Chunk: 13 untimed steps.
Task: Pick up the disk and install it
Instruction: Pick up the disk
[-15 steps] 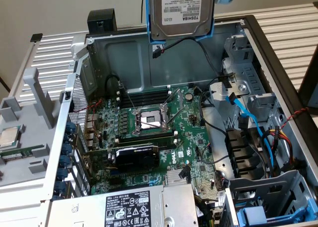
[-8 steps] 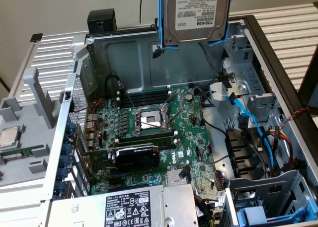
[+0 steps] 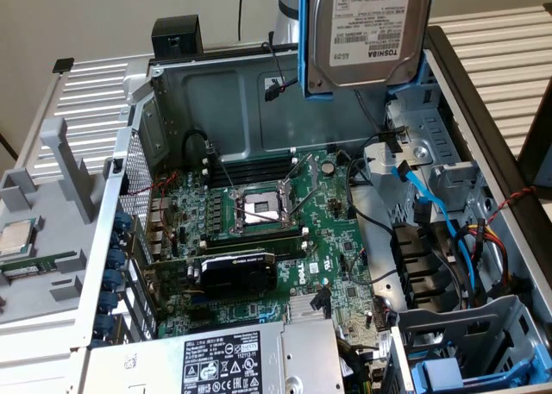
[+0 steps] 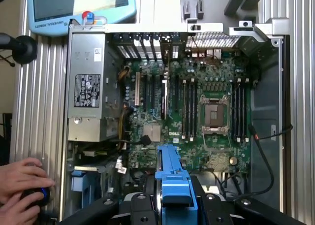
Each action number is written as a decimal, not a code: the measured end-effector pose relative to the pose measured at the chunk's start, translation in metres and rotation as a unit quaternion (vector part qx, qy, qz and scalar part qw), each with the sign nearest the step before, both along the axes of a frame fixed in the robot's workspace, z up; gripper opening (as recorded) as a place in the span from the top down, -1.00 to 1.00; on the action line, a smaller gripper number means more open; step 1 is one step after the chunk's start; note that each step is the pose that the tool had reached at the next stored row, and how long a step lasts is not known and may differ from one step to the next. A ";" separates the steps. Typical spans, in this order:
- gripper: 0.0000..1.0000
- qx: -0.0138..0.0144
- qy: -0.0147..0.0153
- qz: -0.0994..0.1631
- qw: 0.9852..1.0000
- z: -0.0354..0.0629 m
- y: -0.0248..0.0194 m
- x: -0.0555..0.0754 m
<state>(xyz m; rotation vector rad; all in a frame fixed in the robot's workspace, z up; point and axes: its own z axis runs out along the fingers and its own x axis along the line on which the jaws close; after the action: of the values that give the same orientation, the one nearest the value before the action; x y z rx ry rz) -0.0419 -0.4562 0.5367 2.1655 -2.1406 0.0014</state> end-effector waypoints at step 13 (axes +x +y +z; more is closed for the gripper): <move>0.25 0.000 0.000 0.000 1.000 0.0007 -0.0358 0.018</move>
<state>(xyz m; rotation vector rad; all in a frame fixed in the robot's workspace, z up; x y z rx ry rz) -0.0241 -0.4920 0.5374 2.1656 -2.1407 0.0012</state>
